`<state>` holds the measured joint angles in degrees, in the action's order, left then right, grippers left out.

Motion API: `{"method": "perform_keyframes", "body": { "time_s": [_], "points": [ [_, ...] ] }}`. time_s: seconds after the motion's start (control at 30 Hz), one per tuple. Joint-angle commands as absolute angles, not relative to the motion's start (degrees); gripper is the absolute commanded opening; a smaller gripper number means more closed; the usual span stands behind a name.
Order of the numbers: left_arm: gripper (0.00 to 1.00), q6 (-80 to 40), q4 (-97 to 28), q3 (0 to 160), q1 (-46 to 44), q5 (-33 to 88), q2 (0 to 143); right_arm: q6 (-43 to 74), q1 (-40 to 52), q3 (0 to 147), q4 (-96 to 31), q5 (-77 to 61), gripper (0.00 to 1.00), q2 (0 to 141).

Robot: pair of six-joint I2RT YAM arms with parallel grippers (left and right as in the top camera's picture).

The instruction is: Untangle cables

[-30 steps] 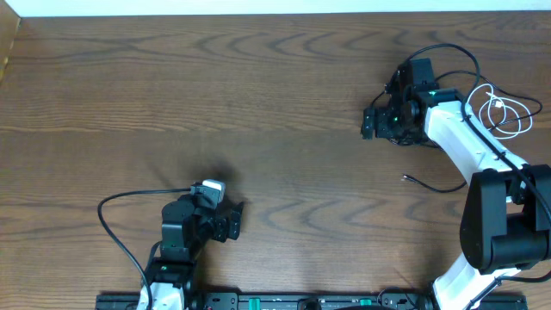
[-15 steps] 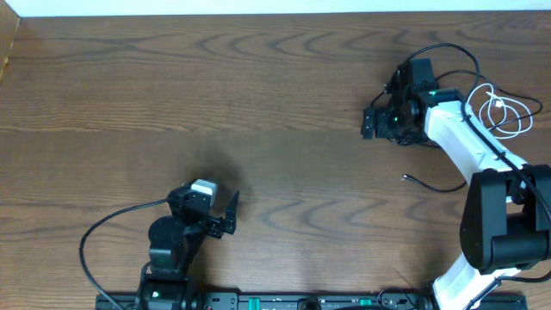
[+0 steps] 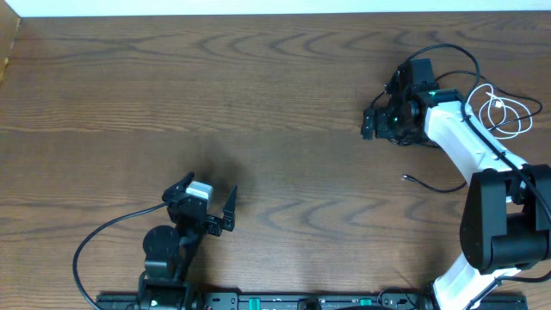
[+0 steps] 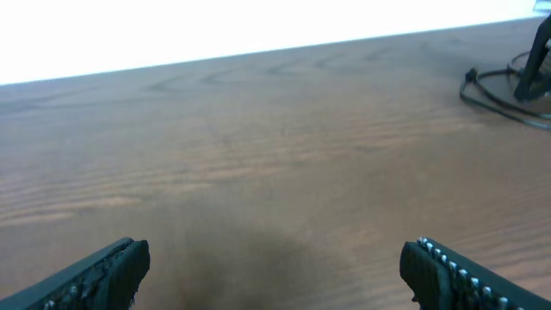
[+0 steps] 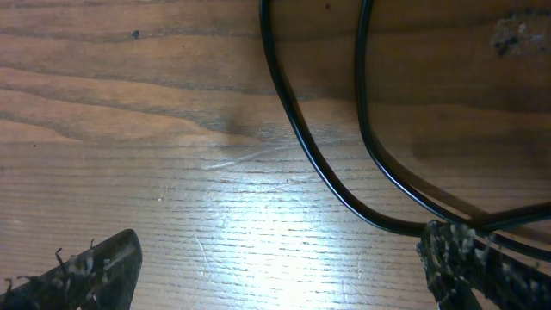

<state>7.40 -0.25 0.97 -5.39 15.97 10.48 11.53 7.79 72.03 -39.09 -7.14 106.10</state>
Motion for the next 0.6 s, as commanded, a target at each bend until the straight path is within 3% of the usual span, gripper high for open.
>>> {"method": "perform_keyframes", "body": {
  "time_s": [0.0, 0.57],
  "points": [
    [0.98, 6.0, -3.0, 0.2, -5.6, 16.5, 7.6, 11.5, 8.1, 71.8, -39.0, -7.5, 0.99, 105.1],
    [0.97, 0.1, -2.6, 0.2, -5.5, 16.5, 0.1, 11.5, 8.1, 71.8, -39.0, -7.5, 0.99, 105.1]
  ]
}}
